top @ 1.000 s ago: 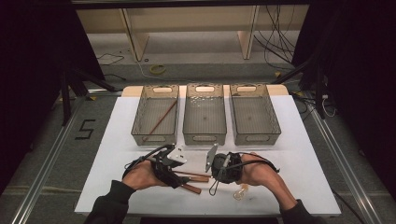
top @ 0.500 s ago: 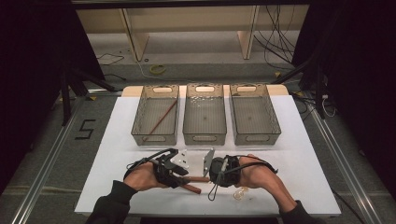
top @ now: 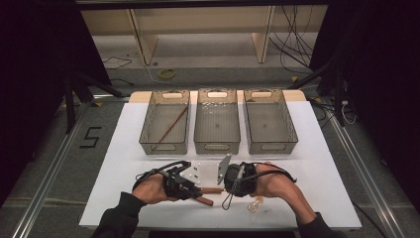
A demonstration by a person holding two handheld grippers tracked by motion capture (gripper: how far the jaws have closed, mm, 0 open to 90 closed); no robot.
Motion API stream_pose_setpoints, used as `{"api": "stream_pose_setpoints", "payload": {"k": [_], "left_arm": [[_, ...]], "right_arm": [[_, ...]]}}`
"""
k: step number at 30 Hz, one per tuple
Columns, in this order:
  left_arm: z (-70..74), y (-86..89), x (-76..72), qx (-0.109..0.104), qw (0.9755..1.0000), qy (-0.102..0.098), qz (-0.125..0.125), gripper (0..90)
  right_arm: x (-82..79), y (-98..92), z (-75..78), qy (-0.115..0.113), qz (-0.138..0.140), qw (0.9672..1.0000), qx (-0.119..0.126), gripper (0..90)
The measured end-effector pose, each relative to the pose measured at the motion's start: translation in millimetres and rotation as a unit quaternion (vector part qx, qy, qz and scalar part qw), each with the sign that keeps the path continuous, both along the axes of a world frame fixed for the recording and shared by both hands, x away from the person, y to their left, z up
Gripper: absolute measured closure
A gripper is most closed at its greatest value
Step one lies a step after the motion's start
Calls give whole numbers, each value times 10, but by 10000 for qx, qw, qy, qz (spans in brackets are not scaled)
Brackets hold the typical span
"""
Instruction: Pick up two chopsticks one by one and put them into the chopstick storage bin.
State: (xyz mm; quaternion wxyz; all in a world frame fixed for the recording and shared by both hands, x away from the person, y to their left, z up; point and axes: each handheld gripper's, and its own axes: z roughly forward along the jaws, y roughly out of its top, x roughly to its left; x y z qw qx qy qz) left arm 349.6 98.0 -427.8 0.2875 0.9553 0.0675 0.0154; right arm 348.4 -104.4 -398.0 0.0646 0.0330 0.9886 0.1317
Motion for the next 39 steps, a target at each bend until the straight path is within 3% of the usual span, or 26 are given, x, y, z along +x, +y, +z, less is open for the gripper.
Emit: {"api": "stream_pose_setpoints", "payload": {"k": [5,12,19,30,36,39], "left_arm": [[25,86,54,-14,9997,-64,242,841],[84,267,150,-170,9971,-99,742,841],[152,456,245,-430,9895,-152,1368,841],[215,611,311,-713,9787,-241,1909,842],[248,694,349,-849,9719,-287,2175,841],[255,738,381,-948,9672,-288,2337,842]], "right_arm": [[72,-115,119,-18,-425,9974,574,603],[139,-246,154,-73,-883,9916,939,408],[206,-402,125,-48,-1295,9841,1217,334],[244,-572,33,-3,-1560,9795,1275,306],[274,-654,-6,-74,-1842,9736,1348,300],[277,-688,-32,-117,-1959,9709,1372,298]]}}
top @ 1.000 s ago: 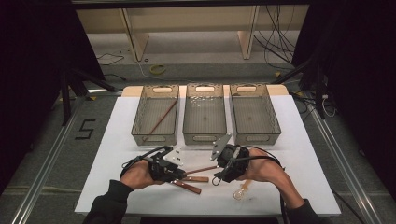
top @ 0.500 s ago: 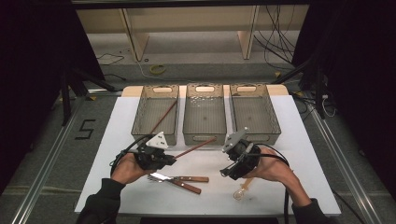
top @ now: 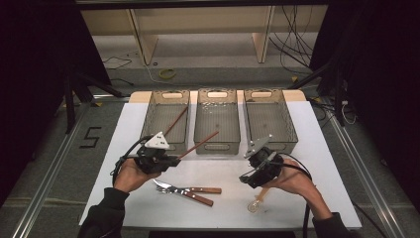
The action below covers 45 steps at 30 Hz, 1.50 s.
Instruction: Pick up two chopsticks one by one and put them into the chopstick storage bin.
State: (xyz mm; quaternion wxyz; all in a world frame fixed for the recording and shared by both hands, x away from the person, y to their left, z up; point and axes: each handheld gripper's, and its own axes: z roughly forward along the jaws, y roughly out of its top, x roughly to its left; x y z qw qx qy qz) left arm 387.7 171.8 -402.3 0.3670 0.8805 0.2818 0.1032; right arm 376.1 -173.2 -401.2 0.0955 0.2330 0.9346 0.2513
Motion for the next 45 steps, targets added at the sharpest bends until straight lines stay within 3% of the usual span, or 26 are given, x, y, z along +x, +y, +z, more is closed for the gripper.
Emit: {"api": "stream_pose_setpoints", "payload": {"k": [11,15,23,30,45], "left_arm": [[85,220,232,-239,9977,-83,623,842],[123,287,407,-319,9957,-89,861,842],[203,369,788,-246,9919,-109,1243,841],[163,434,1060,-213,9891,-86,1456,841],[-14,467,1396,-176,9837,-12,1788,839]], "right_arm": [[-7,-157,-119,48,-438,9988,236,294],[-37,-183,-136,30,-467,9985,268,293],[-68,-226,-173,45,-492,9983,297,290],[-88,-237,-188,52,-510,9983,275,289],[-117,-243,-197,61,-451,9985,304,283]]}}
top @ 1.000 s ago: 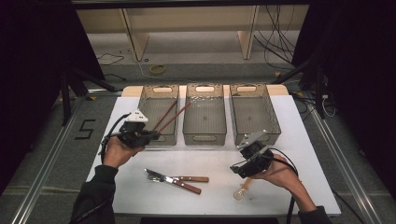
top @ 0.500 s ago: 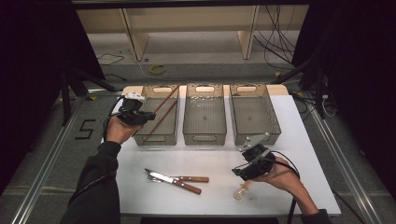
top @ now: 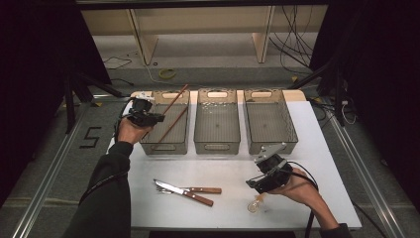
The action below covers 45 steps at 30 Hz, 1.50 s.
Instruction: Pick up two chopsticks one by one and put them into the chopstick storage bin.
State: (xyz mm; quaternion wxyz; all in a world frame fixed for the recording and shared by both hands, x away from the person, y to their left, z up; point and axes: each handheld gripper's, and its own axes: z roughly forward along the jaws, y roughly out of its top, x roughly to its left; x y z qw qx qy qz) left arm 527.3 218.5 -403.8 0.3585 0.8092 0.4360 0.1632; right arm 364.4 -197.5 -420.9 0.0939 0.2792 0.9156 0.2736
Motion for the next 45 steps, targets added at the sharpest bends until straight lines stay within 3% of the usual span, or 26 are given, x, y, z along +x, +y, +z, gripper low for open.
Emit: {"api": "stream_pose_setpoints", "payload": {"k": [9,10,12,15,18,24,31,34,40,45], "left_arm": [[-78,3,69,-114,9998,113,129,825],[-90,2,74,-134,9997,123,183,804],[-98,3,76,-399,9986,181,281,693],[-56,-24,42,-481,9985,168,219,622],[-1,-41,-5,-709,9971,142,230,517],[107,-76,-209,-920,9956,14,184,345],[170,-59,-524,-1220,9924,-150,63,275],[151,-79,-650,-1210,9923,-255,4,251],[62,-107,-869,-1461,9882,-432,-131,226],[-6,-156,-1004,-1563,9861,-404,-382,199]], "right_arm": [[-6,-11,-3,11,13,10000,3,282],[-7,-11,-3,17,15,10000,3,282],[-9,-12,-2,7,10,10000,1,281],[-9,-19,-1,3,25,10000,25,279],[-8,-28,2,-9,7,10000,25,279],[-2,-60,5,-40,-84,9999,40,279],[19,-89,3,-55,-188,9998,64,281],[28,-96,-1,-75,-232,9997,59,282],[59,-123,-19,-95,-351,9993,73,286],[82,-144,-32,-68,-457,9989,96,286]]}}
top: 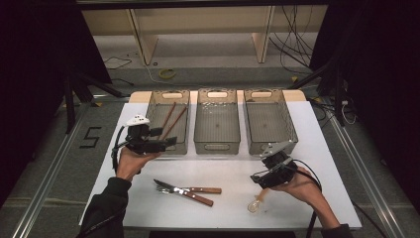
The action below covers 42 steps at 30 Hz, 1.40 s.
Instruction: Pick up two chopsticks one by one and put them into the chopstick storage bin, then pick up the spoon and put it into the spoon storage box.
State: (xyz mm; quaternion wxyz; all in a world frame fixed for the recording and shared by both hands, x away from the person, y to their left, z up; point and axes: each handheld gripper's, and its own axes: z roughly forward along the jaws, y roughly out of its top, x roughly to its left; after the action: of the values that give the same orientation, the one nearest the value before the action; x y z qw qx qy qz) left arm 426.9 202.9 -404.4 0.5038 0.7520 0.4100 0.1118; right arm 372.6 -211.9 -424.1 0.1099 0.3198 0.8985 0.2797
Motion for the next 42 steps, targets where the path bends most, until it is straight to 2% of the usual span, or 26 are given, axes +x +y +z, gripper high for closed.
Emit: {"api": "stream_pose_setpoints", "payload": {"k": [2,9,21,25,32,42], "left_arm": [[-10,-18,-48,-115,9998,-20,-132,192],[-59,-60,-197,-238,9993,-83,-273,191],[-230,-143,-455,-135,9992,-69,-371,189],[-288,-174,-527,-177,9988,-14,-465,184],[-365,-218,-657,-64,9981,-29,-613,186],[-416,-162,-788,-60,9986,-111,-513,187]], "right_arm": [[11,-11,-10,13,-72,10000,-19,286],[52,-48,-40,52,-202,9998,-5,293],[137,-69,-93,103,-313,9994,-63,303],[152,-77,-110,137,-373,9992,-59,304],[175,-98,-125,175,-423,9989,-56,310],[216,-120,-207,304,-470,9983,-133,403]]}}
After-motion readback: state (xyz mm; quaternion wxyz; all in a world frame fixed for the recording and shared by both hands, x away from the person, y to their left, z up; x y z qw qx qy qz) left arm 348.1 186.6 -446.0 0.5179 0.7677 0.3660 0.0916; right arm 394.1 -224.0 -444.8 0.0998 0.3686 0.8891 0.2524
